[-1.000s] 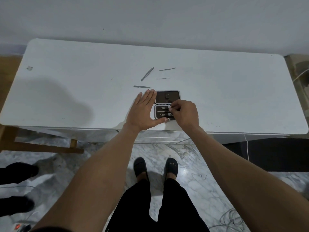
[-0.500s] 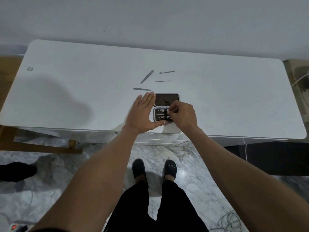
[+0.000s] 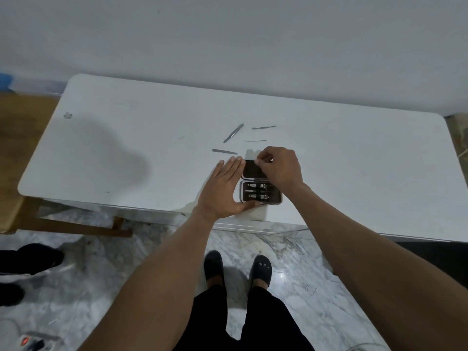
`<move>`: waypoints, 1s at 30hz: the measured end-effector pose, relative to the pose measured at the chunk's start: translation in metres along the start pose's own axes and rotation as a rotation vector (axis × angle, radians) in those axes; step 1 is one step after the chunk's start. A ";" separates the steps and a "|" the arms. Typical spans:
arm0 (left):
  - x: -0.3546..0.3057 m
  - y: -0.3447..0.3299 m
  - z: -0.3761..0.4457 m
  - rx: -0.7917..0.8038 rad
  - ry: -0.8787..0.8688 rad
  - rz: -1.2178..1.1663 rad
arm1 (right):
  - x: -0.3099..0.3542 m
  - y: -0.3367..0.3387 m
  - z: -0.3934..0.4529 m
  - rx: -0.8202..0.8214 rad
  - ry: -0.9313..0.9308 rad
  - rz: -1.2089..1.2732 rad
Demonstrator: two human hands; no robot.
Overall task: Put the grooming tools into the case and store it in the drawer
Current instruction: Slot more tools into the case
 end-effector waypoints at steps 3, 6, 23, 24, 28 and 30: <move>0.001 -0.002 0.001 0.004 0.004 0.023 | 0.012 -0.006 0.020 0.019 0.036 0.007; 0.000 -0.003 0.002 0.026 0.006 0.063 | 0.021 -0.014 0.038 0.036 0.062 0.017; 0.002 -0.001 0.003 -0.013 -0.016 0.006 | 0.038 -0.039 0.079 0.102 0.240 -0.190; 0.003 -0.002 0.003 -0.012 -0.014 0.008 | 0.038 -0.038 0.079 0.098 0.259 -0.218; 0.003 -0.001 0.003 0.002 0.009 0.006 | 0.037 -0.036 0.075 0.091 0.314 -0.266; 0.003 -0.002 0.003 0.014 0.018 0.010 | 0.038 -0.036 0.073 0.072 0.327 -0.277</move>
Point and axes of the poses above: each hand's wrist, its own z-axis towards the middle knuckle, its own y-axis out of the back of the hand, x = y × z, the point moved 7 cm from there along z, towards the middle knuckle, and after that the axes turned 14 degrees about -z, right-handed, at the moved point
